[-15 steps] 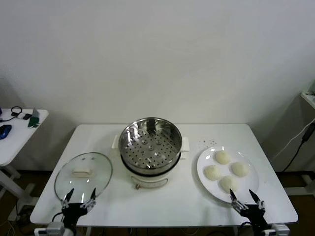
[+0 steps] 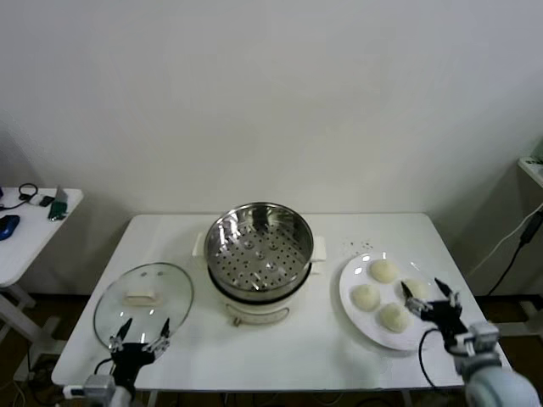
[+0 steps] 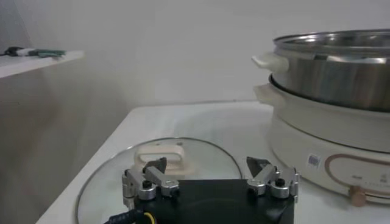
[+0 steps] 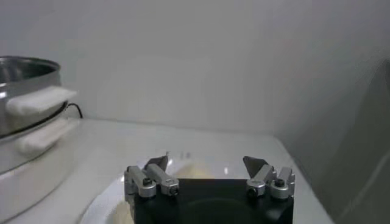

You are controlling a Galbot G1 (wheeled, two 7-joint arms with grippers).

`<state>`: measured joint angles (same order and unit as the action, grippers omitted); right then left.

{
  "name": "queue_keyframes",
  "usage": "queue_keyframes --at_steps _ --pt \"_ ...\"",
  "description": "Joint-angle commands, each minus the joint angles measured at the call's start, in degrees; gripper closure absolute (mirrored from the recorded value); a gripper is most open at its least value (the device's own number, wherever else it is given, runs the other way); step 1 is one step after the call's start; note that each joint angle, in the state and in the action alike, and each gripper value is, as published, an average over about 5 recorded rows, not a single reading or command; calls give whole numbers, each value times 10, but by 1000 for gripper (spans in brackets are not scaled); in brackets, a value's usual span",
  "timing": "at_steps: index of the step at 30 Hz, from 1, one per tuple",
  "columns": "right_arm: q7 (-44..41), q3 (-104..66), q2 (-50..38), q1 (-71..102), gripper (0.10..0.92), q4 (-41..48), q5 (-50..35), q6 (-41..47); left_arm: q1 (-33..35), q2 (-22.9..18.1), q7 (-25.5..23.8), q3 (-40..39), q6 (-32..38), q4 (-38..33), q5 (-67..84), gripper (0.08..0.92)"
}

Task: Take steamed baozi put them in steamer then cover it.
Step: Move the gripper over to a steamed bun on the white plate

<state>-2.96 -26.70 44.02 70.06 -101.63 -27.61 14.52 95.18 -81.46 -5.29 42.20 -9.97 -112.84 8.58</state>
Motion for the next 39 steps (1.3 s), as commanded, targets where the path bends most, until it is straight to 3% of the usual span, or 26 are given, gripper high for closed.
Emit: queue_keyframes --at_steps 1,8,14,22,34,39 --pt "-215 277 -189 -370 203 192 157 -6 -15 8 -3 1 -2 6 2 177" --pt "-509 603 -198 -695 203 338 287 -176 -16 8 -5 -1 -1 9 3 177" --pt "-640 863 -138 -918 203 434 250 -246 -19 9 -5 8 -2 10 6 177" --pt "-659 1070 -23 -1034 203 501 163 -223 -22 11 -5 17 -1 18 15 177" --pt "-608 1027 50 -906 203 530 108 -141 -21 17 -4 29 7 30 23 177" --pt "-590 999 63 -862 203 539 128 -121 -19 18 -4 29 8 30 23 177"
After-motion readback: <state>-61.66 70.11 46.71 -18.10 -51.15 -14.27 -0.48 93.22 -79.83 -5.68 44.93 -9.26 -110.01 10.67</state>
